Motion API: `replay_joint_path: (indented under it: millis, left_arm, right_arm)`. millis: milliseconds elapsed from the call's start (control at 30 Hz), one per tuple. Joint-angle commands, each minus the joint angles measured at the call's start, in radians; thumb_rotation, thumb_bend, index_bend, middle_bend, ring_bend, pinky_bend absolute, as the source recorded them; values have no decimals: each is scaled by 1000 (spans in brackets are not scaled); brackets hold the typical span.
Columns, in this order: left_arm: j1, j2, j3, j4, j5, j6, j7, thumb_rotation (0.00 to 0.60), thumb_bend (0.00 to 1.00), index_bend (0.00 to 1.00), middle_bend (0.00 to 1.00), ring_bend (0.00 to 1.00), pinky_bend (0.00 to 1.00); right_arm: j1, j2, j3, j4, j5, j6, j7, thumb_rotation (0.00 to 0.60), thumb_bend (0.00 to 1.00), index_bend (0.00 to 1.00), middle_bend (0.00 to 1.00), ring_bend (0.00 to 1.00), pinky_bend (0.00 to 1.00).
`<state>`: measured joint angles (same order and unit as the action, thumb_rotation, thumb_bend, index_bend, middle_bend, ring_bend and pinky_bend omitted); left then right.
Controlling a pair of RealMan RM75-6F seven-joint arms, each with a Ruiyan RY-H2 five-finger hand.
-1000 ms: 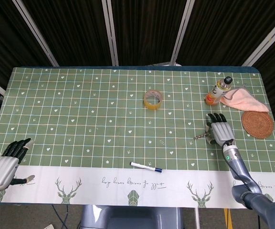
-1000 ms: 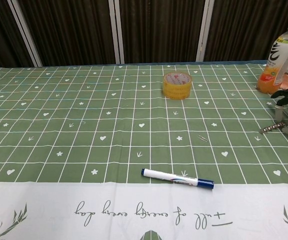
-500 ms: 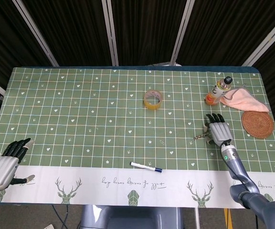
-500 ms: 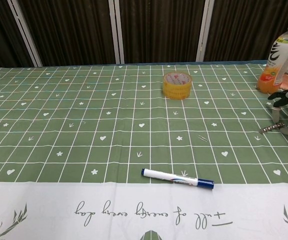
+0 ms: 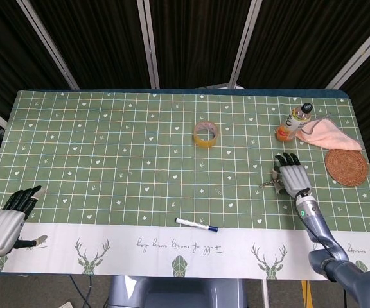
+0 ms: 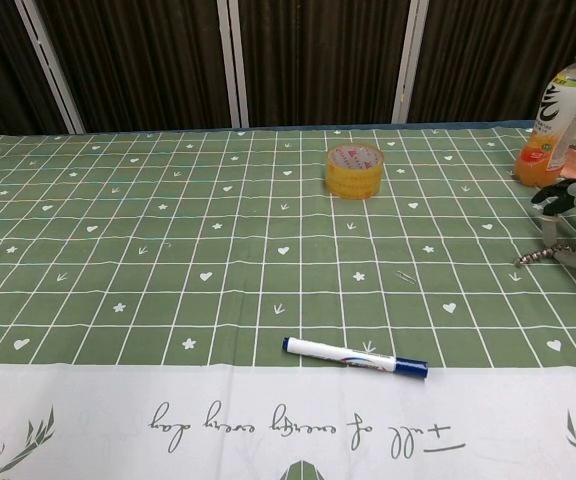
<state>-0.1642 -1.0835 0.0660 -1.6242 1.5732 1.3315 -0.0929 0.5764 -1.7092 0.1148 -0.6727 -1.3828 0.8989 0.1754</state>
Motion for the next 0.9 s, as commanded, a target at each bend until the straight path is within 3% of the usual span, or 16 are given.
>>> replay_joint_path:
  millis: [33, 433, 900]
  left_arm:
    - [0, 0, 0, 0, 0, 0, 0, 600, 83, 0, 0, 0, 0]
    - [0, -1, 0, 1, 3, 3, -1, 600, 84, 0, 0, 0, 0]
    - [3, 0, 5, 0, 18, 14, -5, 600, 84, 0, 0, 0, 0]
  right_arm:
    - [1, 10, 3, -16, -1, 10, -9, 600, 345, 580, 108, 0, 39]
    - [0, 75, 20, -114, -12, 86, -57, 600, 345, 581, 107, 0, 39]
    - [-15, 145, 38, -309, -22, 190, -153, 600, 344, 583, 108, 0, 39]
